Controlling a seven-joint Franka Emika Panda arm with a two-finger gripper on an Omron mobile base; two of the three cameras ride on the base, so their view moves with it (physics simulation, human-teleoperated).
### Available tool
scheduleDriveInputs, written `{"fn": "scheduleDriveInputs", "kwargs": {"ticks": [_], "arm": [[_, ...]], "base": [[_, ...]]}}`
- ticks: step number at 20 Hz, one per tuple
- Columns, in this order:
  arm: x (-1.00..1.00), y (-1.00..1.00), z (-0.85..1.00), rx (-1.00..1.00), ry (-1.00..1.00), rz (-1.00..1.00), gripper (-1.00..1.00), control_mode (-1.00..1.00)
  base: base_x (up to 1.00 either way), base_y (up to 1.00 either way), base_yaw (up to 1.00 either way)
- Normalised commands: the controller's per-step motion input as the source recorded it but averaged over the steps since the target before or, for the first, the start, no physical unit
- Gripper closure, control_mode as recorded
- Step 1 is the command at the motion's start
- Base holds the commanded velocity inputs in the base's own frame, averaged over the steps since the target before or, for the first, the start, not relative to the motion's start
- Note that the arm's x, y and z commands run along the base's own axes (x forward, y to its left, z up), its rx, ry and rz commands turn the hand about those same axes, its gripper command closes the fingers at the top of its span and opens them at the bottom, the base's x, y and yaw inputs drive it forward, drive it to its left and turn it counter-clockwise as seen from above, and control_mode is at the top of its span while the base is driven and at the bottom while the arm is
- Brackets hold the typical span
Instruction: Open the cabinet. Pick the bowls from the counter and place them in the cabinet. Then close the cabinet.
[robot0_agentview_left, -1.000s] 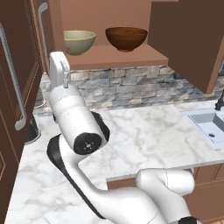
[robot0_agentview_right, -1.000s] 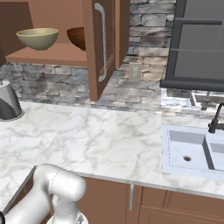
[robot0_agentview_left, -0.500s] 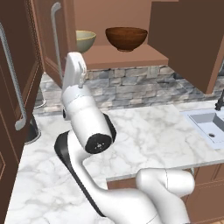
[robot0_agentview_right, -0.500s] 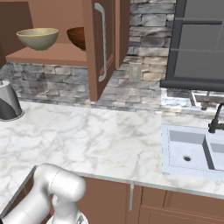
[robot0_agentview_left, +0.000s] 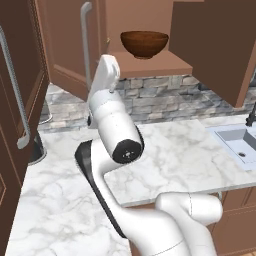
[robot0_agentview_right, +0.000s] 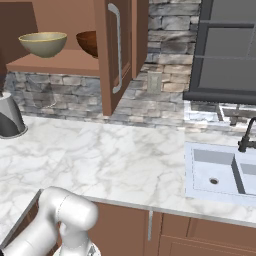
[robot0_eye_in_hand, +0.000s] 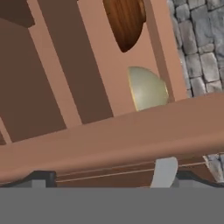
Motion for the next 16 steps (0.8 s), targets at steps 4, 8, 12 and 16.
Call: {"fn": "scheduleDriveInputs", "kwargs": {"ticks": [4, 8, 12, 16], "arm": [[1.0, -0.55, 0.0, 0.12, 0.0, 0.0, -1.0, -1.0], [1.0, -0.2, 0.0, 0.04, 0.01, 0.0, -1.0, -1.0], [1.0, -0.03, 0.0, 0.0, 0.03, 0.0, -1.0, -1.0], [1.0, 0.0, 0.0, 0.01, 0.03, 0.0, -1.0, -1.0]], "base": [[0.0, 0.0, 0.0], [0.0, 0.0, 0.0], [0.0, 0.0, 0.0], [0.0, 0.0, 0.0]]}}
